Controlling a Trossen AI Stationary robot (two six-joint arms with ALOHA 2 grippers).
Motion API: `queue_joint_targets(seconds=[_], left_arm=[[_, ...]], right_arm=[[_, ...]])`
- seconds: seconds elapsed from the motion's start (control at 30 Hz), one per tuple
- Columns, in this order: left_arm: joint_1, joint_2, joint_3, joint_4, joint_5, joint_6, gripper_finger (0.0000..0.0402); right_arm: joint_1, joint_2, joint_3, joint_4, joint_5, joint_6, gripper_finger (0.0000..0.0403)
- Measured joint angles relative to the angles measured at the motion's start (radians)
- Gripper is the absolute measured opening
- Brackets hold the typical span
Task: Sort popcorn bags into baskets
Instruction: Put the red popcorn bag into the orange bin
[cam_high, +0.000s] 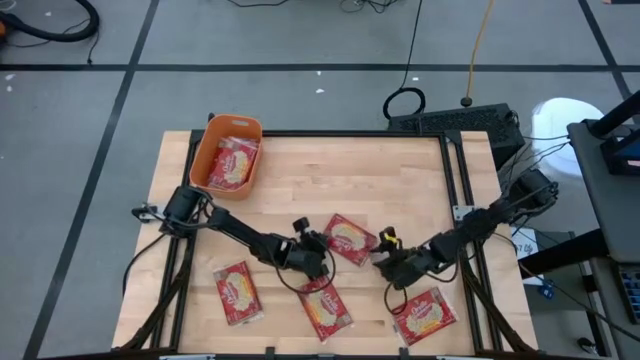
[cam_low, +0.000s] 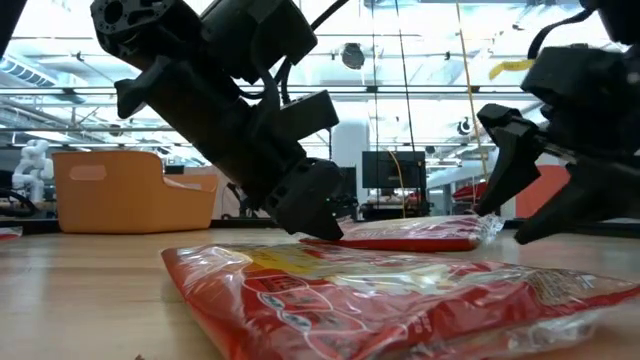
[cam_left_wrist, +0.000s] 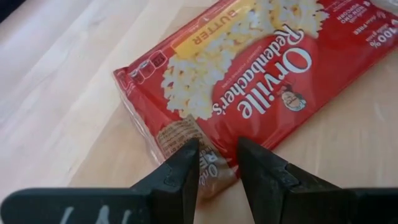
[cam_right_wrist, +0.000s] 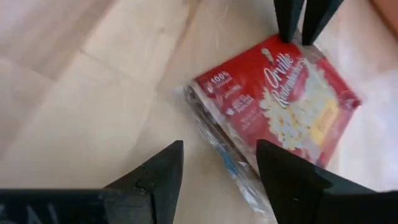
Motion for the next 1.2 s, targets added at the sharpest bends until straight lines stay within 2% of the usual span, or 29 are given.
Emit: queue_joint_targets(seconds=[0.1,0.23,0.33,0.43,0.6,0.77,0.83,1.0,1.1,1.2], left_arm=[[0.009,0.000,0.000,0.007,0.000,0.023,0.0115],[0.016,0.005,-0.001,-0.001,0.001,0.022,0.0115],[0.016,0.006,0.000,-0.007,0.003,0.024,0.0115],[0.016,0.006,0.000,-0.007,0.004,0.024,0.0115],[0.015,0.006,0.000,-0.008,0.005,0.028,0.0115],[0.015,0.007,-0.001,-0.008,0.005,0.031,0.0115],[0.015,0.007,-0.001,-0.005,0.006,0.040,0.0115],[0.015,0.008,-0.002,0.005,0.006,0.063,0.0115],[0.016,0.009,-0.002,0.014,0.006,0.071,0.0115],[0.017,0.009,-0.002,0.016,0.008,0.077,0.0115]], right_arm=[[0.000,0.030,0.000,0.020,0.084,0.001,0.0196],[-0.019,0.013,-0.001,0.103,0.184,0.214,0.0196],[-0.068,-0.036,0.000,0.142,0.172,0.356,0.0196],[-0.136,-0.086,0.000,0.141,0.097,0.455,0.0196],[-0.304,-0.127,-0.017,0.113,-0.129,0.657,0.0197],[-0.421,-0.127,-0.055,0.113,-0.231,0.734,0.0212],[-0.457,-0.126,-0.078,0.121,-0.318,0.749,0.0224],[-0.504,-0.091,-0.150,0.298,-0.601,0.732,0.0242],[-0.510,-0.061,-0.170,0.377,-0.690,0.736,0.0229],[-0.513,-0.030,-0.172,0.413,-0.736,0.730,0.0194]])
